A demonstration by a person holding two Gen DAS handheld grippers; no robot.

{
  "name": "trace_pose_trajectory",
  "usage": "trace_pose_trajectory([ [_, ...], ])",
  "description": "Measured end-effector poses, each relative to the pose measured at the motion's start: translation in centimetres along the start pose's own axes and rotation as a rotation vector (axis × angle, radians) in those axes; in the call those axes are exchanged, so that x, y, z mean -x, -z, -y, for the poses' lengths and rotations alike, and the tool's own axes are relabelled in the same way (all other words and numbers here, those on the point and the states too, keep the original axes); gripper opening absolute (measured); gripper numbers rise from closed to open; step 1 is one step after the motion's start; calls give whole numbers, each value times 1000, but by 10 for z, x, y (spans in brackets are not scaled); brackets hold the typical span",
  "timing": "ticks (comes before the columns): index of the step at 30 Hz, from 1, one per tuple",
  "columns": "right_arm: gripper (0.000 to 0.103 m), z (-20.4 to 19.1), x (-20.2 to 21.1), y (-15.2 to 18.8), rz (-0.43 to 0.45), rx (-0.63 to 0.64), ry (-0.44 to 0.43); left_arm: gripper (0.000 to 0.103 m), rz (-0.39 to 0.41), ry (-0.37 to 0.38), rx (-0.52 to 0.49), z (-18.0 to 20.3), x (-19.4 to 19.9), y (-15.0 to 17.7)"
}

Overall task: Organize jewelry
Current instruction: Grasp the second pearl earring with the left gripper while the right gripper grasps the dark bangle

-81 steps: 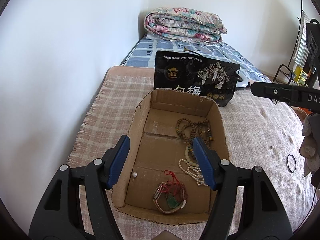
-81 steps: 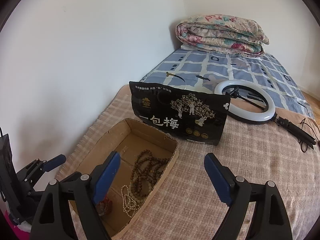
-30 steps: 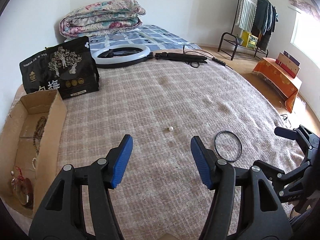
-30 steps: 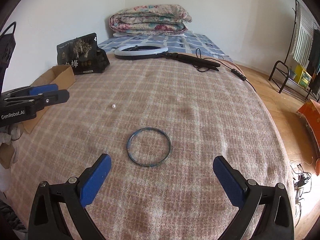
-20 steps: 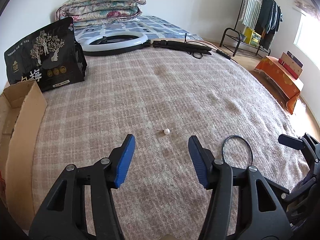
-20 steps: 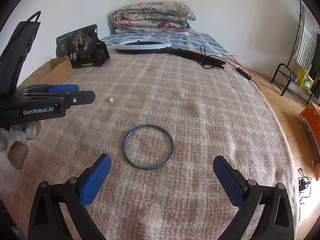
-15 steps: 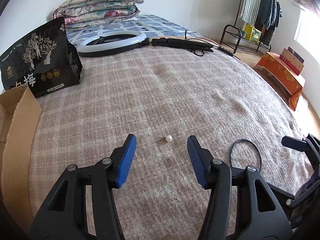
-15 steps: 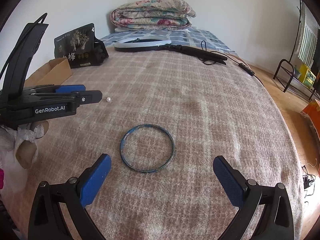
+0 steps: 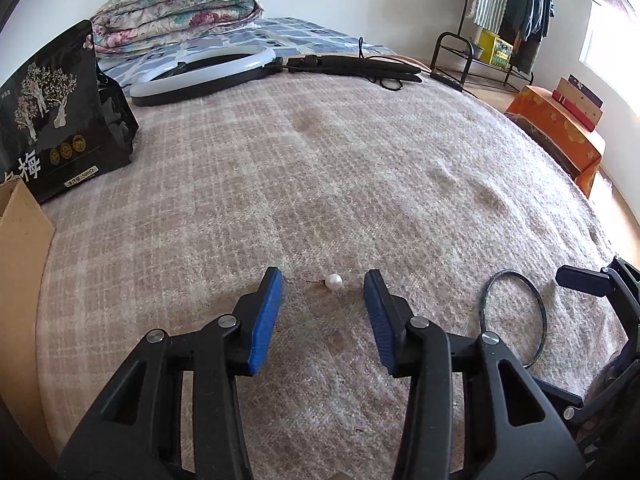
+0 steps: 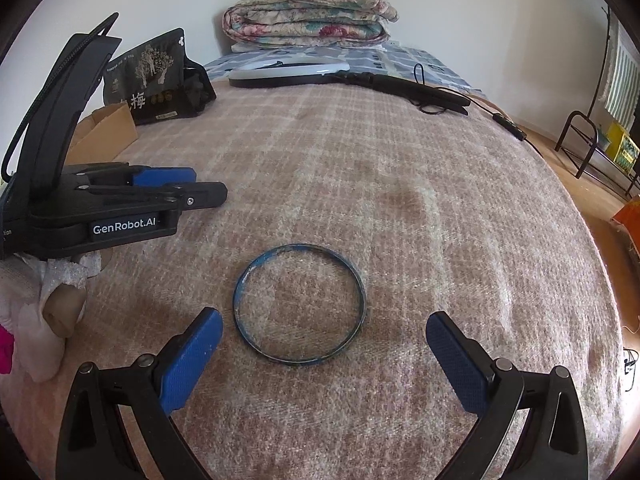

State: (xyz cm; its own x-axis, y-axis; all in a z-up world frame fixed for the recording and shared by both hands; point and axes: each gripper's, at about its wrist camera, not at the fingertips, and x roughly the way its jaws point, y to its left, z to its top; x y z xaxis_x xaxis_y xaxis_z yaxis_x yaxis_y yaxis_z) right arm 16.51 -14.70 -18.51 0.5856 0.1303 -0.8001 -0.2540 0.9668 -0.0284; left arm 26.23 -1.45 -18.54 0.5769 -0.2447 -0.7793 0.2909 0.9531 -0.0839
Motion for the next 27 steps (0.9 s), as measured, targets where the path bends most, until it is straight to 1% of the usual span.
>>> trace_pose_trajectory([
  [5,103,-7,-3,1,-1,30,21,39,0,4,1,-1,-2,-1],
  [7,103,-8,-4,0,-2,37,26,32,-1,9,0,0,-3,-1],
  [9,103,-7,-5,0,-4,32,22,30,0,10,-1,0,-3,-1],
  [10,103,-7,-6,0,-8,27,18,27,0,11,-2,0,-3,-1],
  [12,103,-5,-8,-1,-13,21,7,22,-2,11,-3,0,-4,-1],
  [14,102,-3,-9,-1,-22,15,-4,21,-1,12,-3,1,-4,0],
  [20,90,-2,-10,-2,-21,8,-30,17,0,17,1,1,-4,1],
  [23,81,-2,-9,-3,-16,3,-38,17,0,15,0,2,-4,1],
  [24,76,-2,-8,-4,-15,1,-43,17,1,15,-1,1,-4,0],
  [27,75,-1,-8,-5,-14,-4,-46,17,1,14,-2,1,-3,1],
])
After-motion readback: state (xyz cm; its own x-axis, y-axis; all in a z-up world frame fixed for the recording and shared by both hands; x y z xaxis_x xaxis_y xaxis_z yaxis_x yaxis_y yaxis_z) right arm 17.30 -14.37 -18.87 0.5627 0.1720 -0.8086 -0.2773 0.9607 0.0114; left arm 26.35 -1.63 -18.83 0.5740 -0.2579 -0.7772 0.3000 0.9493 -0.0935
